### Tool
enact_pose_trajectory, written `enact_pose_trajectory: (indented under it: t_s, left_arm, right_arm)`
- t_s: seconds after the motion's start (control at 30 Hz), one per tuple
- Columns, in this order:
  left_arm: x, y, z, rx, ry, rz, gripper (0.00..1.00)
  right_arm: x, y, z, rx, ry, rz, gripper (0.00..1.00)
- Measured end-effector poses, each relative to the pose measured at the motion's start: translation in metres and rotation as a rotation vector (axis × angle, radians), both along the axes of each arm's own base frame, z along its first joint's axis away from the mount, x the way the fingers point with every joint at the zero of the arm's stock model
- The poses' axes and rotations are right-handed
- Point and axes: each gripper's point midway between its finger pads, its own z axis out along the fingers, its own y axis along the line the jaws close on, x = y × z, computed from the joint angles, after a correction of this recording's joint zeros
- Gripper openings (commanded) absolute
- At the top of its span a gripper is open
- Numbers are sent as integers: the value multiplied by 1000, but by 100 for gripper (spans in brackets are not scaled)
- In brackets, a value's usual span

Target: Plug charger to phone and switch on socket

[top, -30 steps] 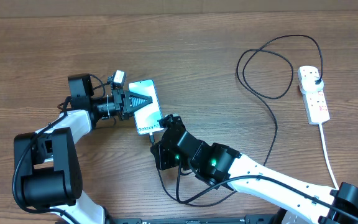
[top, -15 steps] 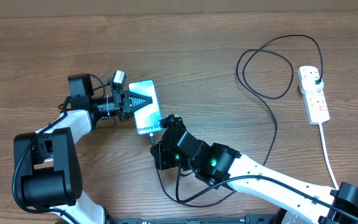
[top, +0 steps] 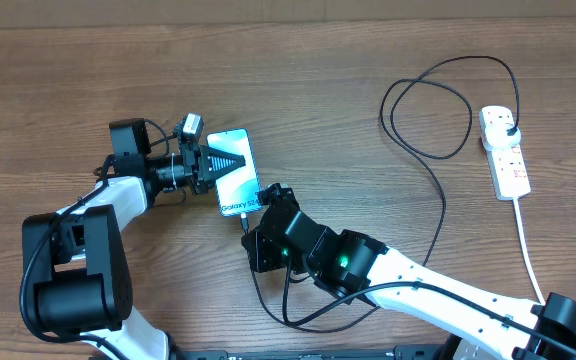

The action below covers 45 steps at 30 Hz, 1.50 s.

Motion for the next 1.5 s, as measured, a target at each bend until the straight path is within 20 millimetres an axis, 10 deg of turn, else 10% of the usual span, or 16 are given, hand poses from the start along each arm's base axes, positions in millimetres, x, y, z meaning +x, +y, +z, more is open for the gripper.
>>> enact_pose_trajectory:
  t_s: [1.5]
  left_arm:
    - [2, 1, 0, 8, -16, 6, 4]
  right_arm:
    - [7, -3, -1, 7, -3, -61, 4]
